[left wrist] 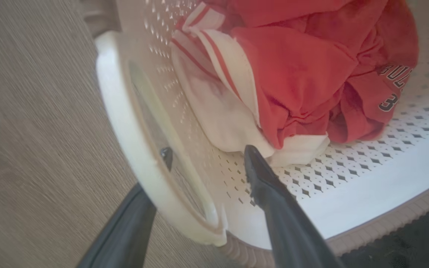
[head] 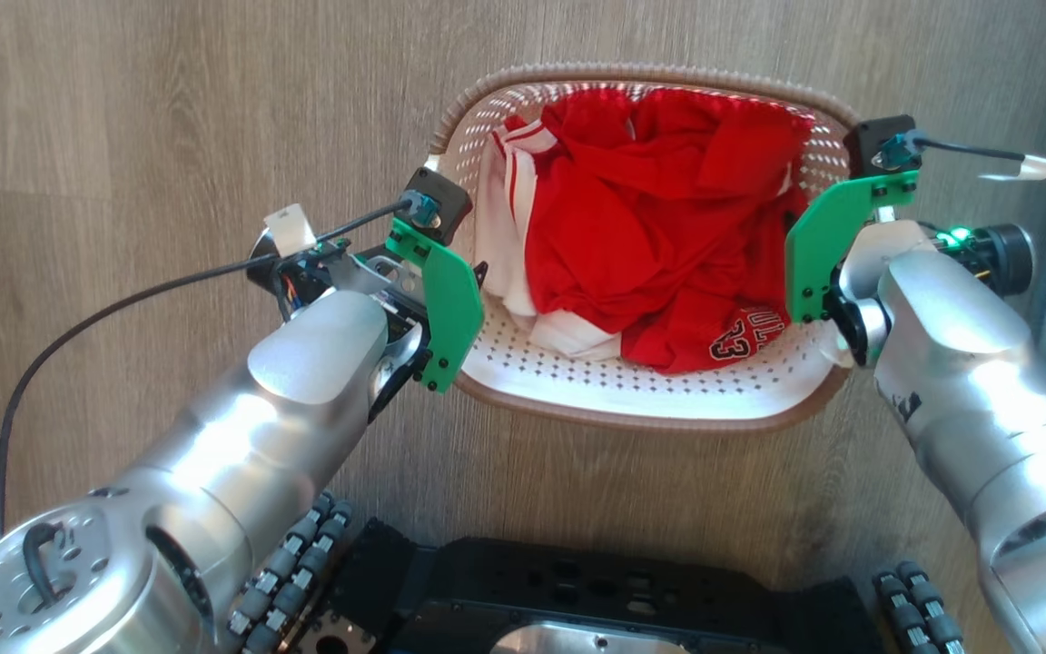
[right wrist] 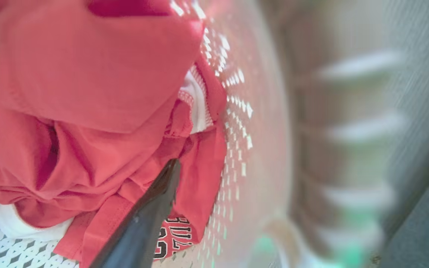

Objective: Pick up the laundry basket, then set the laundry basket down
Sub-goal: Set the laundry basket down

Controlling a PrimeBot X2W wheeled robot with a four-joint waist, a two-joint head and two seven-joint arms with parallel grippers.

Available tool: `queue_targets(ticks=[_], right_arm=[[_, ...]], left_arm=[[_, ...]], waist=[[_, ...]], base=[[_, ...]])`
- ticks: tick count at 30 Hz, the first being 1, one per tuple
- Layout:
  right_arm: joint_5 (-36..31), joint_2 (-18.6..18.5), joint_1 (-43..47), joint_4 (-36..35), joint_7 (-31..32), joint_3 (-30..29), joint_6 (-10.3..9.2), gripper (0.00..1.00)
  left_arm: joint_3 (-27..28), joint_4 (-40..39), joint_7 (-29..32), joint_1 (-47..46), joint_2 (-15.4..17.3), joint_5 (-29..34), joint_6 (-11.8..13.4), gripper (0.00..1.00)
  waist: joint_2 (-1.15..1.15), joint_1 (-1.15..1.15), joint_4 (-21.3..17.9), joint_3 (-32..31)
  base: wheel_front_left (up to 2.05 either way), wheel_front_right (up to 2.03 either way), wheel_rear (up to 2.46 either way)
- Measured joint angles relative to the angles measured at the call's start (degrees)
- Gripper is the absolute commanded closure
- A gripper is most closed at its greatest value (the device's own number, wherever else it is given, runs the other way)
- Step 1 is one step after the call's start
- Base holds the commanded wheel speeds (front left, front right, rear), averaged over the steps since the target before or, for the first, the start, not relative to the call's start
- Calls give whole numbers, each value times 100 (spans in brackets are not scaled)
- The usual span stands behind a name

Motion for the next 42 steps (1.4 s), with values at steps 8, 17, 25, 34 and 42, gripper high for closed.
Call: queue_targets(ticks=[8, 17, 25, 34, 42], right_arm=[[-140, 18, -81, 219, -16, -133, 18, 0], [-358, 60, -42, 313, 77, -311, 18, 0], [-398, 127, 69, 331, 138, -376, 18, 0], [-223, 167, 531, 209, 248, -336, 18, 0], [308, 182, 1026, -179, 268, -174, 18, 0]], left_arm=[[-1, 105, -47, -7, -18, -98, 12, 0], [0, 218, 32, 110, -25, -55, -26, 0], [-3, 352, -4, 436, -29, -79, -63, 0], [-3, 572, -123, 502, -35, -144, -42, 0], [-8, 877, -485, 1003, -44, -163, -44, 0]], waist=[[0, 0, 9, -104], [0, 0, -29, -480], [0, 0, -103, -963], [0, 0, -151, -1470], [0, -1, -212, -2236]], base=[[0, 0, 0], [0, 0, 0], [0, 0, 0], [0, 0, 0], [0, 0, 0]])
